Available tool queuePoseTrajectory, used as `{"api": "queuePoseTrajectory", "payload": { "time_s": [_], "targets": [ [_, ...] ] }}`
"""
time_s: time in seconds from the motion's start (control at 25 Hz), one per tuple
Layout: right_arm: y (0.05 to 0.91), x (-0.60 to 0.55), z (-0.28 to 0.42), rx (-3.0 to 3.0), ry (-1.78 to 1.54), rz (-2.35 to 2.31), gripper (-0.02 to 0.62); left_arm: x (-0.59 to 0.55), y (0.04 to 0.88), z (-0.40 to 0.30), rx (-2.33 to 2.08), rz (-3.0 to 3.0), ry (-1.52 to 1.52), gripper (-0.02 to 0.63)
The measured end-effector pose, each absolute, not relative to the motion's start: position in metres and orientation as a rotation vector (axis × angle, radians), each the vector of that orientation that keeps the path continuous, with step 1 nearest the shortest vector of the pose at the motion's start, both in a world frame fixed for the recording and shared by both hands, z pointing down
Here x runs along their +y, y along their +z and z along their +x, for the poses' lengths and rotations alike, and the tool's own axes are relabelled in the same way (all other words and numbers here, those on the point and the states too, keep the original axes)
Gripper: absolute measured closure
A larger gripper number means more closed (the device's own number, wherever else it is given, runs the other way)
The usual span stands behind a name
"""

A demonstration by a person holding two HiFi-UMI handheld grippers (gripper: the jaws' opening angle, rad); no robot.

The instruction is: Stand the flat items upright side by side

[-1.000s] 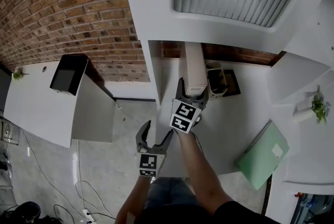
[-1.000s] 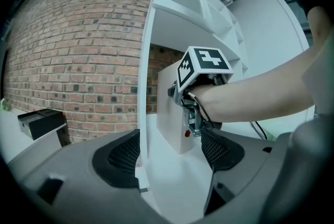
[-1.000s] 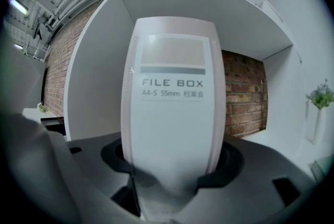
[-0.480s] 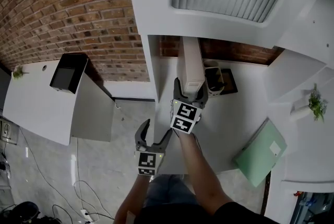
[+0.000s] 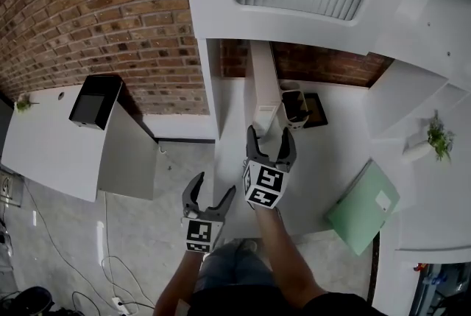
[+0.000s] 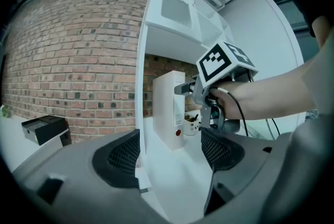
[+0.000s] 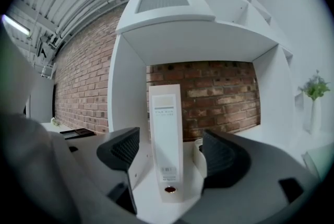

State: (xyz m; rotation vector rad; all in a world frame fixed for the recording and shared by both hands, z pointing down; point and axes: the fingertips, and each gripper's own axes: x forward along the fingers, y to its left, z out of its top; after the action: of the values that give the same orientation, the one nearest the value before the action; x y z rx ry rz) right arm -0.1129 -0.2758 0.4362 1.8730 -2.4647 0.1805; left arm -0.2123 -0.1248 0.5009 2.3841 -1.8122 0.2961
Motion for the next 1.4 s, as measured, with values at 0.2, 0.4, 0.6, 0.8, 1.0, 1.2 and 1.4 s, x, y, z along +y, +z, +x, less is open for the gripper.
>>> {"api": "queuePoseTrajectory", "payload": {
  "time_s": [0.2, 0.4, 0.6, 0.8, 1.0, 1.2, 1.4],
  "targets": [
    [0.422, -0.238, -0.077, -2.457, 0.174, 1.928, 0.236, -0.118, 0.487, -0.198, -1.768, 2.460, 0.286, 0.259],
    [0.418, -0.208, -0.011, -2.342, 0.159, 2.055, 0.236, -0.128, 0.471, -0.144, -1.599, 2.604, 0.253, 0.261],
    [0.421, -0.172, 0.091, -2.094, 0.147, 2.299, 0.236, -0.140, 0.461, -0.058, -1.301, 2.822, 0.236, 0.261],
    [0.420, -0.127, 0.188, -1.892, 0.182, 2.489, 0.236, -0.138, 0.453, 0.029, -1.069, 2.936, 0.228, 0.261],
    [0.439, -0.073, 0.290, -1.696, 0.249, 2.590, 0.236, -0.125, 0.470, 0.122, -0.838, 2.963, 0.332, 0.261],
    [0.475, -0.050, 0.377, -1.647, 0.409, 2.596, 0.236, -0.124, 0.507, 0.196, -0.758, 2.866, 0.467, 0.261],
    [0.527, -0.059, 0.440, -1.721, 0.654, 2.486, 0.236, -0.146, 0.556, 0.244, -0.780, 2.655, 0.594, 0.259]
  ]
}}
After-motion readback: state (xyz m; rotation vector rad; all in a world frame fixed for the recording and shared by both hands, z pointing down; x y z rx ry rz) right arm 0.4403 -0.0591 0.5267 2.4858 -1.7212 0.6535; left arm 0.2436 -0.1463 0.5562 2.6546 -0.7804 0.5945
